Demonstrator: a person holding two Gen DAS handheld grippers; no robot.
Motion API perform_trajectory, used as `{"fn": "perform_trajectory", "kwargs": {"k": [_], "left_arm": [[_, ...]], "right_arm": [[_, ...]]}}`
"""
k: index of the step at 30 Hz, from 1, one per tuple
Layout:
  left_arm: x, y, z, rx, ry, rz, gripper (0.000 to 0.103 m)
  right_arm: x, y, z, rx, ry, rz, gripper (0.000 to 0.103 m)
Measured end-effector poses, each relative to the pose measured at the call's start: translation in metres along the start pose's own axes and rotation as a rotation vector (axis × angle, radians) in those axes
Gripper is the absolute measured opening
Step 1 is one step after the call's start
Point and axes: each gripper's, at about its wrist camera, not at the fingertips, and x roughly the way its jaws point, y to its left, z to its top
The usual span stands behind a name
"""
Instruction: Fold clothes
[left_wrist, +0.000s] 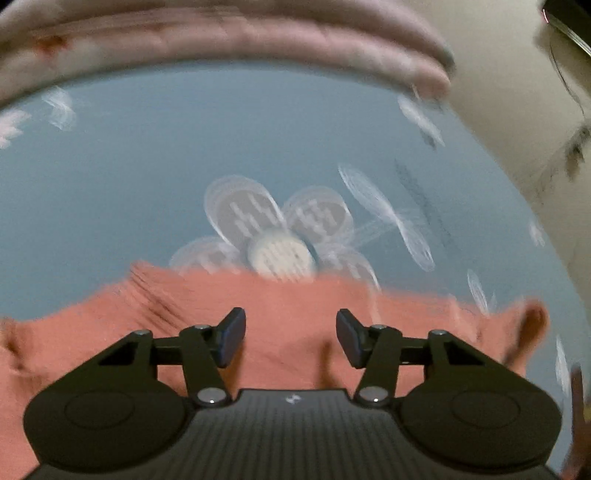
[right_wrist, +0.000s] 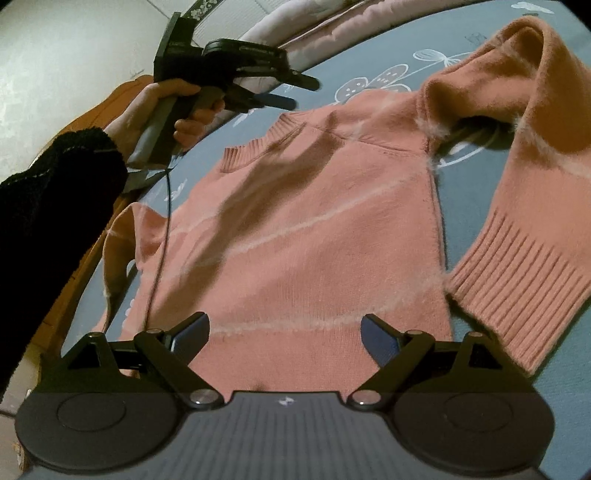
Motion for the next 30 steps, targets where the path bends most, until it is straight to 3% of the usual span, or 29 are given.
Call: {"fn": "perform_trajectory", "kwargs": {"k": [2, 6, 9, 11, 13, 16, 18, 21, 24, 26, 30], "left_arm": [[0.017, -0.008, -0.003, 0.046, 0.015, 0.044, 0.053], [0.037, -0.007, 0.007, 0.012, -0.090, 0.147, 0.057], [0.039, -0.020, 0.013, 0.039, -0.105, 0.210, 0.058], [0.026, -0.027, 0.011, 0.034, -0.140, 0.197, 0.058], [0.012, -0.031, 0.007, 0.011, -0.162, 0.145, 0.067], [0.002, -0.050, -0.012, 0.082, -0.106, 0.073, 0.068], [0.002, -0.065, -0.024, 0.141, -0.057, 0.076, 0.068], [0.022, -0.075, -0.035, 0.153, 0.001, 0.108, 0.069], [0.040, -0.085, -0.034, 0.177, -0.004, 0.187, 0.079], [0.032, -0.097, -0.031, 0.195, -0.008, 0.213, 0.073], [-0.005, -0.135, -0.031, 0.333, -0.082, 0.130, 0.074]], "right_arm": [[0.002, 0.002, -0.001, -0.012, 0.000, -0.007, 0.094], [0.002, 0.003, -0.002, -0.023, 0.000, -0.012, 0.094], [0.002, 0.002, -0.001, -0.023, 0.001, -0.011, 0.094], [0.002, 0.003, -0.001, -0.023, 0.003, -0.012, 0.094], [0.001, 0.003, -0.001, -0.025, 0.008, -0.016, 0.094], [-0.001, 0.005, 0.000, -0.027, 0.012, -0.025, 0.094], [-0.002, 0.006, 0.000, -0.026, 0.012, -0.032, 0.094], [0.001, 0.009, 0.000, -0.035, 0.015, -0.047, 0.094], [0.002, 0.013, 0.000, -0.054, 0.019, -0.063, 0.094], [0.002, 0.014, 0.001, -0.056, 0.019, -0.065, 0.094], [-0.003, 0.014, 0.002, -0.054, 0.008, -0.064, 0.094]]}}
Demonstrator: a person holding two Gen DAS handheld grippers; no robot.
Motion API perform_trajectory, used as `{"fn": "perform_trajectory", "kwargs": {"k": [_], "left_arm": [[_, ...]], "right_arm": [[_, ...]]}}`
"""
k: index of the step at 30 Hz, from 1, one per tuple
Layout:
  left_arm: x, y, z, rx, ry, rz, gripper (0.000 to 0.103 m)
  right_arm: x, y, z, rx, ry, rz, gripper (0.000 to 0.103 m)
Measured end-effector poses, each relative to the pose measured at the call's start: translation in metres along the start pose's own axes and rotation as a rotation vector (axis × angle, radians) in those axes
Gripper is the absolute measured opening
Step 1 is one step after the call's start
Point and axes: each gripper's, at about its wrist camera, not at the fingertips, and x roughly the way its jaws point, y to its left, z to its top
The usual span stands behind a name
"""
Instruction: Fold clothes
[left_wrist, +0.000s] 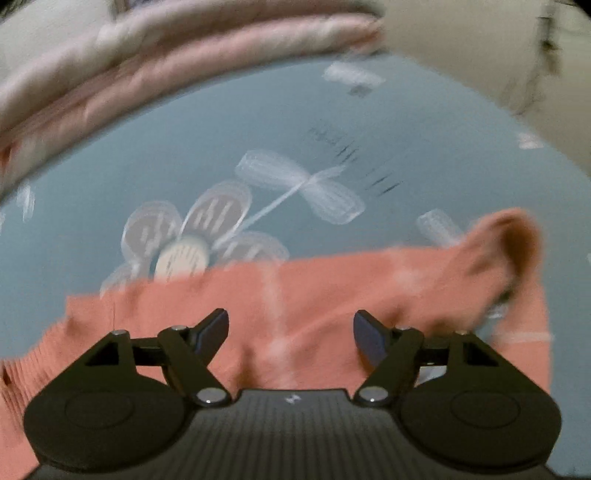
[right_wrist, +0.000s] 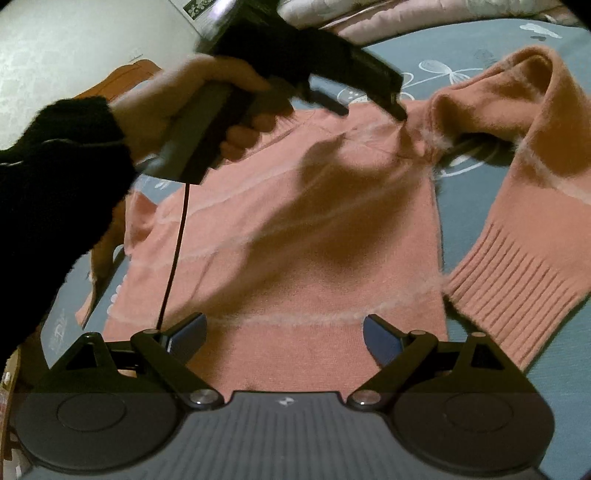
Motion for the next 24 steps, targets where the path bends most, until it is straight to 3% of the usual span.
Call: {"fn": "perform_trajectory", "kwargs": {"k": [3, 7, 12, 17, 20, 24], "left_arm": [[-0.025, -0.035, 0.016, 0.110, -0.003, -0.123, 0.075], [-0.032, -0.079, 0.032, 0.164, 0.045, -0.284, 0.075], [-0.003, -0.102, 0.031, 0.153, 0.112, -0.227, 0.074], [0.012, -0.099, 0.027, 0.040, 0.127, -0.320, 0.073], [0.025, -0.103, 0.030, -0.010, 0.134, -0.323, 0.073], [0.043, -0.105, 0.030, -0.064, 0.177, -0.353, 0.060]], "right_arm": [[-0.005, 0.002, -0.001, -0.006, -0.007, 0.016, 0.094], [-0.006, 0.007, -0.006, -0.031, 0.011, 0.016, 0.094], [-0.016, 0.017, -0.012, -0.133, -0.012, -0.061, 0.094], [-0.048, 0.012, -0.013, -0.208, -0.137, -0.206, 0.094], [-0.055, -0.001, -0.011, -0.173, -0.183, -0.308, 0.092], [-0.056, -0.013, -0.007, -0.148, -0.178, -0.387, 0.092]]}}
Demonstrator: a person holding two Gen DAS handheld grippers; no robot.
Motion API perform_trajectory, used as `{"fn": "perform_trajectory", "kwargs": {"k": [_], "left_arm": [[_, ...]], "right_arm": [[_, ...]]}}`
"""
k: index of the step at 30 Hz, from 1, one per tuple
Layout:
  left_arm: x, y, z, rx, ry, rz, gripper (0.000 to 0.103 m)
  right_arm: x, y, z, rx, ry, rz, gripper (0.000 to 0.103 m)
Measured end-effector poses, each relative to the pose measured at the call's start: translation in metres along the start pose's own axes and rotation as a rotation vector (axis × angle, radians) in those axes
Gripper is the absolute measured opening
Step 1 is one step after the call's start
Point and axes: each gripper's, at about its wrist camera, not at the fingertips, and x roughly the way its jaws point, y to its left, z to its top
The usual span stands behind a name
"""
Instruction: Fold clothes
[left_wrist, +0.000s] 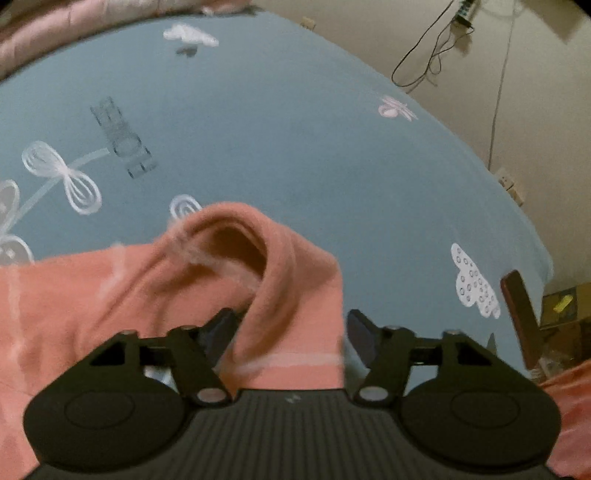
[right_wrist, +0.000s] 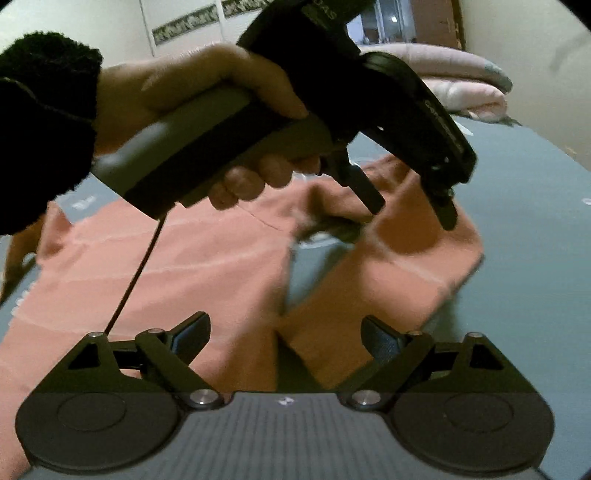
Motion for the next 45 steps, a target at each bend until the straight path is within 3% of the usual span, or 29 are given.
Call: {"fn": "perform_trajectory", "kwargs": {"k": [3, 6, 7, 9, 10, 13, 19, 21, 24, 28, 30, 32, 35, 40, 42, 45], "left_arm": [[0.008, 0.001, -0.003, -0.003, 0.048, -0.021, 0.060], [0.006, -0.001, -0.007, 0.002, 0.036, -0.009, 0.058], [0.006, -0.001, -0.007, -0.006, 0.038, -0.016, 0.039], [0.006, 0.000, -0.005, -0.044, 0.038, -0.030, 0.016], [0.005, 0.001, -0.004, -0.065, 0.026, -0.050, 0.012], [-0.001, 0.006, -0.002, -0.152, -0.026, -0.135, 0.012], [-0.021, 0.016, -0.002, -0.304, -0.227, -0.353, 0.011], [-0.011, 0.015, -0.002, -0.308, -0.202, -0.366, 0.011], [0.008, 0.011, -0.007, -0.286, -0.129, -0.305, 0.014], [0.004, 0.018, -0.012, -0.289, -0.075, -0.260, 0.046], [-0.014, 0.019, -0.017, -0.271, -0.077, -0.232, 0.050], [-0.040, 0.021, -0.025, -0.254, -0.086, -0.201, 0.060], [-0.096, 0.023, -0.047, -0.217, -0.114, -0.135, 0.070], [-0.163, 0.028, -0.114, -0.149, -0.146, 0.127, 0.084], [-0.169, 0.041, -0.146, -0.147, -0.118, 0.263, 0.085], [-0.161, 0.066, -0.181, -0.200, -0.062, 0.354, 0.084]], "right_arm": [[0.003, 0.001, 0.001, -0.007, 0.011, 0.004, 0.092], [0.003, 0.005, 0.004, -0.021, -0.009, 0.006, 0.092], [0.002, 0.005, 0.004, -0.021, -0.014, 0.005, 0.092], [0.004, 0.004, 0.005, -0.020, -0.011, 0.002, 0.092], [0.005, 0.005, 0.006, -0.020, -0.009, -0.002, 0.092], [0.009, 0.006, 0.004, -0.029, 0.001, -0.011, 0.092], [0.003, 0.007, 0.002, -0.027, 0.006, -0.014, 0.092], [0.004, 0.008, 0.002, -0.027, 0.012, -0.012, 0.092], [0.007, 0.008, 0.002, -0.026, 0.024, -0.005, 0.092], [0.006, 0.010, 0.004, -0.034, 0.035, 0.009, 0.092], [0.006, 0.010, 0.006, -0.032, 0.033, 0.023, 0.092], [0.003, 0.009, 0.009, -0.012, 0.026, 0.054, 0.092], [-0.003, 0.001, 0.014, 0.057, 0.013, 0.129, 0.092], [-0.002, -0.005, 0.018, 0.207, 0.010, 0.381, 0.092], [0.004, 0.003, 0.017, 0.233, 0.029, 0.491, 0.092], [0.009, 0.027, 0.011, 0.167, 0.051, 0.545, 0.092]]}}
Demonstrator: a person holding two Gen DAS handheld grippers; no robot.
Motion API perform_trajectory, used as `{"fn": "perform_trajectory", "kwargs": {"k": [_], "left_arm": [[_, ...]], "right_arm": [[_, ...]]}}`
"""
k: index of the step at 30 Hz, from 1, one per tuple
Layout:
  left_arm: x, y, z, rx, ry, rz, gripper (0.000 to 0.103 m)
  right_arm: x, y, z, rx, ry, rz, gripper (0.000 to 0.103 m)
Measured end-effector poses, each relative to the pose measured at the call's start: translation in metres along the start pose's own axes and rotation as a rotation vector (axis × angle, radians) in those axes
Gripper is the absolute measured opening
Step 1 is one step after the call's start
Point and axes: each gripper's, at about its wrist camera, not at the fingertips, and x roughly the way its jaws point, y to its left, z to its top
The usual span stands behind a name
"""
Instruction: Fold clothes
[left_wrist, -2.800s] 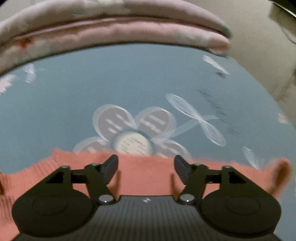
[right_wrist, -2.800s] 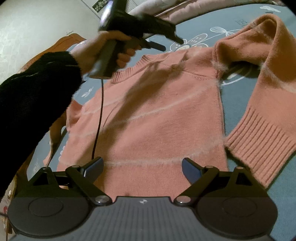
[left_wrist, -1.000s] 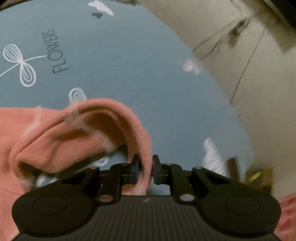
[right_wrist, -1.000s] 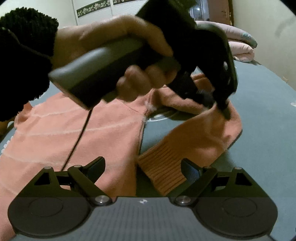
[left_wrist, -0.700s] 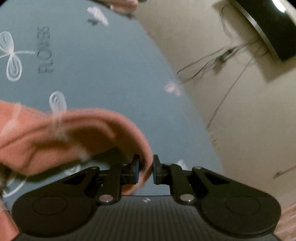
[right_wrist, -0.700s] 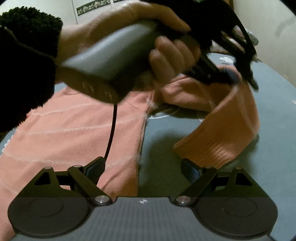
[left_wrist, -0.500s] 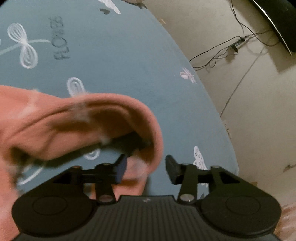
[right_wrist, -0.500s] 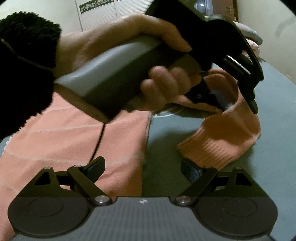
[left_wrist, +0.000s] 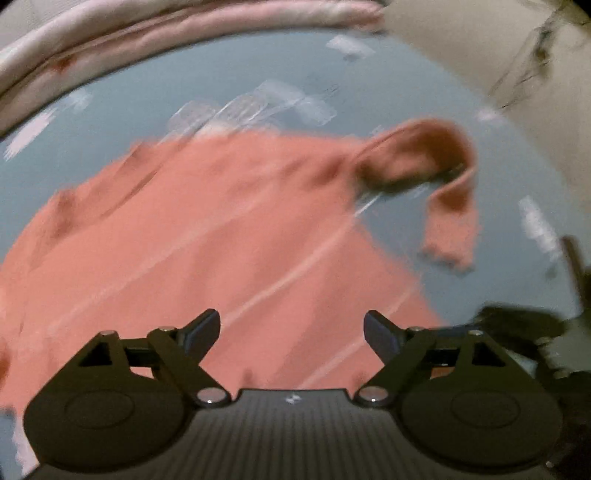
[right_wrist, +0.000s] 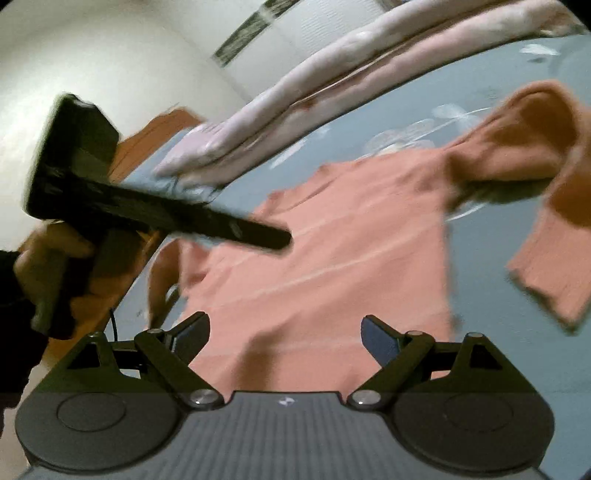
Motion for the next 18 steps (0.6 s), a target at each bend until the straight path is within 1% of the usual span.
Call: {"fn": "perform_trajectory", "kwargs": {"k": [1, 3, 4, 5, 6, 8, 10, 11, 12, 14, 15, 18], "left_arm": [[0.006, 0.008, -0.007, -0.025, 0.011, 0.002, 0.084], [0.018, 0.018, -0.020, -0.056, 0.017, 0.005, 0.084], [0.022, 0.020, -0.025, -0.058, 0.016, 0.005, 0.084], [0.026, 0.022, -0.030, -0.061, 0.014, 0.005, 0.084], [0.030, 0.024, -0.034, -0.060, 0.014, 0.007, 0.084], [0.040, 0.025, -0.041, -0.048, 0.021, 0.018, 0.085], [0.049, 0.025, -0.046, -0.044, 0.043, 0.048, 0.085], [0.056, 0.024, -0.048, -0.034, 0.048, 0.065, 0.086], [0.061, 0.023, -0.048, -0.018, 0.039, 0.079, 0.093], [0.057, 0.018, -0.048, 0.000, 0.034, 0.083, 0.093], [0.052, 0.017, -0.047, 0.007, 0.023, 0.070, 0.093], [0.034, 0.023, -0.042, 0.012, -0.079, -0.005, 0.093]], "right_arm": [[0.007, 0.005, -0.004, -0.023, 0.023, 0.001, 0.092], [0.021, 0.009, -0.015, -0.047, 0.086, -0.025, 0.092], [0.026, 0.009, -0.021, -0.058, 0.117, -0.049, 0.092], [0.032, 0.007, -0.027, -0.071, 0.163, -0.096, 0.092], [0.034, 0.007, -0.033, -0.107, 0.192, -0.130, 0.090], [0.029, 0.012, -0.040, -0.192, 0.237, -0.133, 0.091], [0.021, 0.015, -0.044, -0.211, 0.287, -0.146, 0.091], [0.018, 0.016, -0.046, -0.221, 0.303, -0.148, 0.091], [0.015, 0.018, -0.048, -0.236, 0.315, -0.152, 0.091], [0.013, 0.021, -0.050, -0.255, 0.319, -0.157, 0.094], [0.013, 0.023, -0.049, -0.266, 0.318, -0.159, 0.096], [0.017, 0.023, -0.052, -0.308, 0.320, -0.176, 0.096]]}}
